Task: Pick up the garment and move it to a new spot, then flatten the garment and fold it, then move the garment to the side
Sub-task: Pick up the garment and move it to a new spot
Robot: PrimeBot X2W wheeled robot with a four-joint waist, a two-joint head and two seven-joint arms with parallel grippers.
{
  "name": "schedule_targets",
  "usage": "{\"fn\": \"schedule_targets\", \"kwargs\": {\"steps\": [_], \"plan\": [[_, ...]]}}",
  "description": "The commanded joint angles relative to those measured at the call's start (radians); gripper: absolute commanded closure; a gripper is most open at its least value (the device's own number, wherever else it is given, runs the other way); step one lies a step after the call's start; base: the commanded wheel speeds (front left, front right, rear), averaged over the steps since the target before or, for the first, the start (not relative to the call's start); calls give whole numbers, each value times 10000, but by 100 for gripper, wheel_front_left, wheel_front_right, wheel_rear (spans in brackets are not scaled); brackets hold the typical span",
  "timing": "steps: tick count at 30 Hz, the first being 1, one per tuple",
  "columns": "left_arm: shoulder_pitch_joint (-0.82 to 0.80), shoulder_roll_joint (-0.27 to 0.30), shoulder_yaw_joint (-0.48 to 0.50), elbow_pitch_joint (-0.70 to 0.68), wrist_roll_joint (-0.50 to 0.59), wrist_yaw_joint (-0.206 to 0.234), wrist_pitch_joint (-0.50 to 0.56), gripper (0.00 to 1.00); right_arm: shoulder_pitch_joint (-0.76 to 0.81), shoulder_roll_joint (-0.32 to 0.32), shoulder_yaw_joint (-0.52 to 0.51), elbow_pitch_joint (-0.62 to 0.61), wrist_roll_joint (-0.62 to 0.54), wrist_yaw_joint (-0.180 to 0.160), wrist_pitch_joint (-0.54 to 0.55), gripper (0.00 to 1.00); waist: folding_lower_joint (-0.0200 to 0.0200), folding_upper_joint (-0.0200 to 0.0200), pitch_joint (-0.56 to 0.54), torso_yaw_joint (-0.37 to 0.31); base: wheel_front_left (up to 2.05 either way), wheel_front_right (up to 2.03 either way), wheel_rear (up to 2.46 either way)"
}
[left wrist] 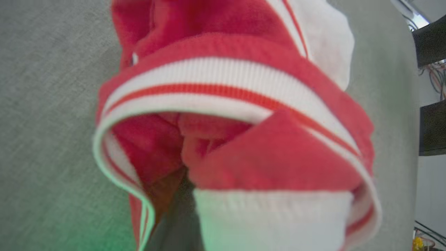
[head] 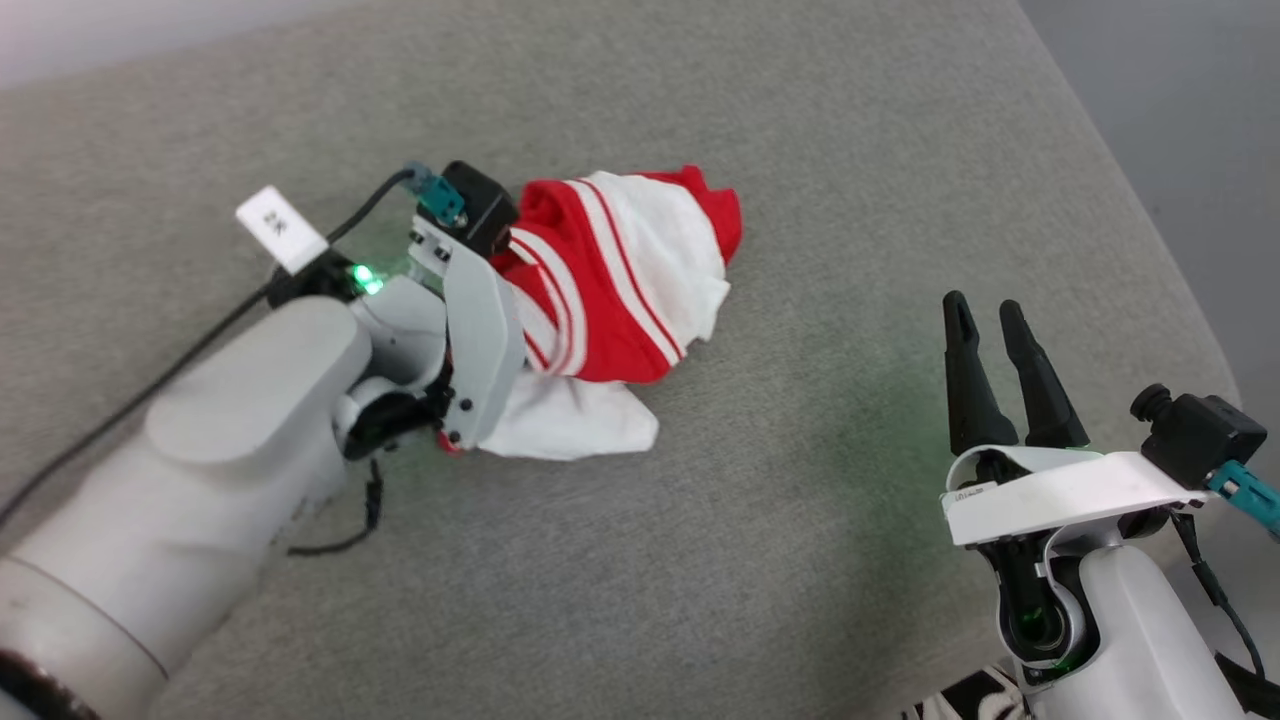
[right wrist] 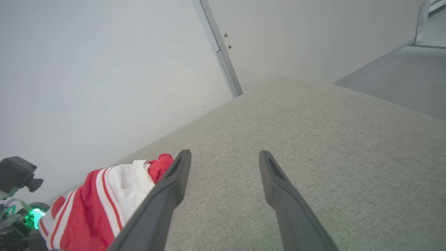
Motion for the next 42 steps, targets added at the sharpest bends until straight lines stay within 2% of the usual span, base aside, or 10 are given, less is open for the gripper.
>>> {"fn": "schedule_targets", "kwargs": {"steps": [1,8,9,10,11,12,13,27,36,42], "plan": [[43,391,-556,679,375,110,214,100,-19,42,29,-54,140,-10,-7,0,0,0,468,-433,0,0,0],[-89,638,-1727,1660,1038,205,387,100,-164,37,212,-116,372,-10,-7,0,0,0,589,-384,0,0,0],[-125,677,-1796,1642,1184,213,274,93,-195,37,209,-124,358,-10,-7,0,0,0,590,-346,0,0,0],[-141,650,-1826,1623,1184,213,111,82,-208,38,175,-133,309,-10,-7,0,0,0,569,-276,0,0,0],[-181,599,-1835,1600,1131,215,-72,56,-184,35,130,-136,249,-10,-7,0,0,0,535,-185,0,0,0],[-266,560,-1832,1576,1134,213,-296,12,-143,34,75,-128,178,-10,-7,0,0,0,485,-73,0,0,0],[-353,519,-1826,1562,1175,213,-509,0,-86,34,30,-114,101,-10,-7,0,0,0,412,68,0,0,0],[-555,-3,-1358,283,253,56,-4469,0,195,21,-586,92,-1440,-10,-7,0,0,0,-646,2554,0,0,0],[558,224,-1283,-47,-368,71,-5808,0,437,-229,-619,240,-2147,-10,-7,0,0,0,-1246,3697,0,0,0],[1948,340,-610,68,-966,414,-6724,0,769,-661,-675,293,-2374,-10,-7,0,0,0,-1534,4171,0,0,0]]}}
